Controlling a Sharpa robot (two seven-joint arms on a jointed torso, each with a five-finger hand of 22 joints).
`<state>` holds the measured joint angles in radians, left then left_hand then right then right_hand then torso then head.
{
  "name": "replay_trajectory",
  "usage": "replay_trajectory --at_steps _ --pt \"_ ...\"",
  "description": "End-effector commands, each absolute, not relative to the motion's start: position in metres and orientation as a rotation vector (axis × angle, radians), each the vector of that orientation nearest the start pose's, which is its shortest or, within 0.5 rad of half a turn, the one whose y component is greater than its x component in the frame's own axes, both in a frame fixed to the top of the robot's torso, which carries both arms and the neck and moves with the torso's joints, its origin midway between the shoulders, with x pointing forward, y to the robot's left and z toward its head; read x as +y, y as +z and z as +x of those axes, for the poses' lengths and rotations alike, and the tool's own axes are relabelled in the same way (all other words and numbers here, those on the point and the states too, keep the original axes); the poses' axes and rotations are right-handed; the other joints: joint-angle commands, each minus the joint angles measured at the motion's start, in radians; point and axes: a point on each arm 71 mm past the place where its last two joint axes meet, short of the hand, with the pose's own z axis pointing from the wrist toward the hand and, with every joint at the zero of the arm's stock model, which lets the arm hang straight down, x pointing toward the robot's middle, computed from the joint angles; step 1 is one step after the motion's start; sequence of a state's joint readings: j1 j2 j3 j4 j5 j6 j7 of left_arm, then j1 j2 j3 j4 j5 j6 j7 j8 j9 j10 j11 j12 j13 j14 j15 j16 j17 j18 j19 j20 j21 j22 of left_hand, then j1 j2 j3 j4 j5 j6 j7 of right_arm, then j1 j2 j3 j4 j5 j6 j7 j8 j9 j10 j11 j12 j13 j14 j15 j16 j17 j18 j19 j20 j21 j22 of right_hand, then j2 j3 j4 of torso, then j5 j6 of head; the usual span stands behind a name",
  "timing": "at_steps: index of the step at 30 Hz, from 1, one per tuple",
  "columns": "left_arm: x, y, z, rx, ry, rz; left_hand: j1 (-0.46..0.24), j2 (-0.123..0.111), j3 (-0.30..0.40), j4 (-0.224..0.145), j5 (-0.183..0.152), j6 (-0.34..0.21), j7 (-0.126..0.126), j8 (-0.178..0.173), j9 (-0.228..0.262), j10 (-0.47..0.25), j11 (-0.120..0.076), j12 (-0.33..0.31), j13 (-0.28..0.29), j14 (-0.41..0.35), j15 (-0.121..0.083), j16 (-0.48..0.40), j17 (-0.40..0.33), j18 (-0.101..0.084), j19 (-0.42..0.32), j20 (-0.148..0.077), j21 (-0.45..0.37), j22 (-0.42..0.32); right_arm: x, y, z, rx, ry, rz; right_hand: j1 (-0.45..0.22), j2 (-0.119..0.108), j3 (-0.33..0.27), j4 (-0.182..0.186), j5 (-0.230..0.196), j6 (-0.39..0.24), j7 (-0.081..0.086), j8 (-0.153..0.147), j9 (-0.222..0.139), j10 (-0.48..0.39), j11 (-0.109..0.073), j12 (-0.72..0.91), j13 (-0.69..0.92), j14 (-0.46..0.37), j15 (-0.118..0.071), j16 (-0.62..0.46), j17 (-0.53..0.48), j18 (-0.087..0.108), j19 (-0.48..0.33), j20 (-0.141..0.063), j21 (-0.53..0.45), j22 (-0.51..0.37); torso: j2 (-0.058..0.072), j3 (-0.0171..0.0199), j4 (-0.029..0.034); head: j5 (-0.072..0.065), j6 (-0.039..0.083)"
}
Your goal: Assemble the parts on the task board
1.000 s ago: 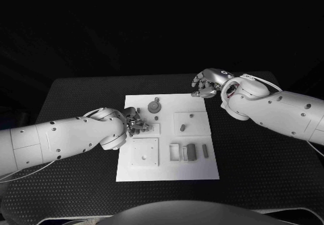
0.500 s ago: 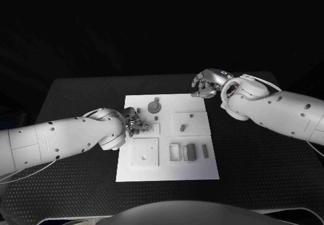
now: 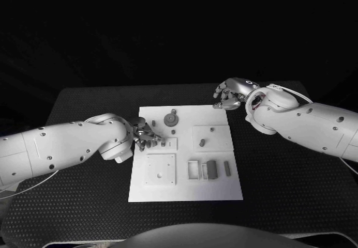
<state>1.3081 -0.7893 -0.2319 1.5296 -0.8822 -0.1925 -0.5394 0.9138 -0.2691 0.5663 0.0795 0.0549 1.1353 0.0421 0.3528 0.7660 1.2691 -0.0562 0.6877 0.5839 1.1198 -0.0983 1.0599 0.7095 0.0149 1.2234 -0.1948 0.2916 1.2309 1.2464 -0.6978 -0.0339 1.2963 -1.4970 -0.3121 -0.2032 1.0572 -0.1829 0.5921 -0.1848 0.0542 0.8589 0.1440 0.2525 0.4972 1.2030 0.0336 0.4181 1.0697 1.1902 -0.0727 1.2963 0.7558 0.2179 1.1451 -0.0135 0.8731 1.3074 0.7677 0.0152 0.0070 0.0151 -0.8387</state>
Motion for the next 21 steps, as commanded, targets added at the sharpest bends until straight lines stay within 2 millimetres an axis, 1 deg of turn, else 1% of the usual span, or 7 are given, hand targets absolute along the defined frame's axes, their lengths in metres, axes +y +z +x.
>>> replay_trajectory --at_steps 1,5,9,11,12,20,21 --pt "0.208 -0.220 0.481 2.249 -0.510 -0.487 0.005 -0.009 -0.004 0.005 -0.007 -0.011 0.004 -0.005 -0.003 -0.008 0.003 -0.006 -0.002 -0.009 0.001 -0.007 -0.002 0.004 -0.008 0.001 -0.005 -0.002 -0.197 -0.174 0.538 1.644 0.465 -0.104 -0.001 0.005 0.000 0.007 0.003 -0.001 0.006 -0.004 -0.002 -0.008 0.002 0.005 -0.001 -0.005 -0.002 -0.005 0.001 0.044 -0.001 -0.007 -0.005 0.018 0.000 0.0009 -0.0016 0.002 0.006" --pt "0.219 -0.198 0.497 2.222 -0.510 -0.514 0.008 -0.008 -0.010 0.015 -0.006 -0.031 0.012 -0.015 -0.007 -0.015 0.008 -0.008 -0.005 -0.015 0.004 -0.009 -0.006 0.004 -0.012 0.003 -0.011 -0.004 -0.198 -0.175 0.538 1.646 0.462 -0.102 -0.001 0.005 0.000 0.007 0.003 -0.001 0.006 -0.004 -0.002 -0.008 0.002 0.005 -0.001 -0.005 -0.002 -0.005 0.001 0.044 -0.001 -0.007 -0.005 0.018 0.001 0.0005 -0.0020 -0.001 0.010" --pt "0.229 -0.180 0.511 2.165 -0.507 -0.522 0.015 -0.004 -0.015 0.032 -0.006 -0.091 0.032 -0.050 -0.027 -0.015 0.022 -0.006 -0.006 -0.016 0.004 -0.007 -0.008 0.005 -0.010 0.004 -0.016 -0.004 -0.198 -0.175 0.539 1.646 0.461 -0.101 -0.001 0.005 0.000 0.007 0.003 -0.001 0.006 -0.005 -0.002 -0.008 0.002 0.005 -0.001 -0.005 -0.002 -0.005 0.001 0.044 -0.001 -0.007 -0.005 0.018 0.001 0.0017 -0.0010 -0.001 0.015" --pt "0.233 -0.172 0.519 2.131 -0.494 -0.518 0.019 0.019 -0.011 0.047 -0.006 -0.111 0.040 -0.060 -0.033 -0.021 0.029 -0.008 -0.008 -0.022 0.005 -0.009 -0.011 0.004 -0.014 0.006 -0.021 -0.006 -0.198 -0.175 0.539 1.646 0.461 -0.101 -0.001 0.005 -0.001 0.007 0.003 -0.001 0.006 -0.005 -0.002 -0.008 0.002 0.005 -0.001 -0.005 -0.002 -0.005 0.001 0.044 -0.001 -0.007 -0.005 0.018 0.001 0.0020 -0.0008 -0.002 0.017" --pt "0.234 -0.170 0.523 2.116 -0.480 -0.503 0.024 0.021 -0.013 0.052 -0.006 -0.120 0.044 -0.063 -0.036 -0.028 0.033 -0.011 -0.010 -0.029 0.008 -0.011 -0.012 0.003 -0.019 0.008 -0.026 -0.007 -0.198 -0.176 0.539 1.647 0.460 -0.100 -0.001 0.005 -0.001 0.007 0.003 -0.001 0.006 -0.005 -0.002 -0.008 0.002 0.005 -0.001 -0.005 -0.002 -0.005 0.001 0.044 -0.001 -0.007 -0.005 0.018 0.001 0.0017 -0.0004 -0.002 0.019" --pt "0.236 -0.161 0.551 2.012 -0.288 -0.297 0.032 0.008 -0.027 0.079 -0.006 -0.141 0.048 -0.066 -0.040 -0.018 0.036 0.001 -0.007 -0.020 0.005 0.001 -0.010 0.005 -0.007 0.006 -0.024 -0.003 -0.197 -0.176 0.539 1.650 0.463 -0.099 -0.001 0.006 -0.001 0.007 0.003 -0.002 0.006 -0.005 -0.002 -0.008 0.002 0.005 -0.001 -0.005 -0.002 -0.005 0.001 0.044 -0.001 -0.007 -0.005 0.018 0.001 0.0007 -0.0012 0.010 0.026" --pt "0.236 -0.161 0.554 2.013 -0.272 -0.292 0.028 0.001 -0.029 0.095 -0.006 -0.141 0.047 -0.064 -0.041 -0.016 0.035 0.003 -0.007 -0.018 0.004 0.003 -0.011 0.006 -0.005 0.005 -0.025 -0.003 -0.197 -0.176 0.539 1.650 0.463 -0.099 -0.002 0.006 -0.001 0.007 0.003 -0.002 0.006 -0.005 -0.002 -0.008 0.002 0.005 -0.001 -0.005 -0.002 -0.005 0.001 0.044 -0.001 -0.007 -0.005 0.018 0.001 0.0007 -0.0013 0.012 0.027"
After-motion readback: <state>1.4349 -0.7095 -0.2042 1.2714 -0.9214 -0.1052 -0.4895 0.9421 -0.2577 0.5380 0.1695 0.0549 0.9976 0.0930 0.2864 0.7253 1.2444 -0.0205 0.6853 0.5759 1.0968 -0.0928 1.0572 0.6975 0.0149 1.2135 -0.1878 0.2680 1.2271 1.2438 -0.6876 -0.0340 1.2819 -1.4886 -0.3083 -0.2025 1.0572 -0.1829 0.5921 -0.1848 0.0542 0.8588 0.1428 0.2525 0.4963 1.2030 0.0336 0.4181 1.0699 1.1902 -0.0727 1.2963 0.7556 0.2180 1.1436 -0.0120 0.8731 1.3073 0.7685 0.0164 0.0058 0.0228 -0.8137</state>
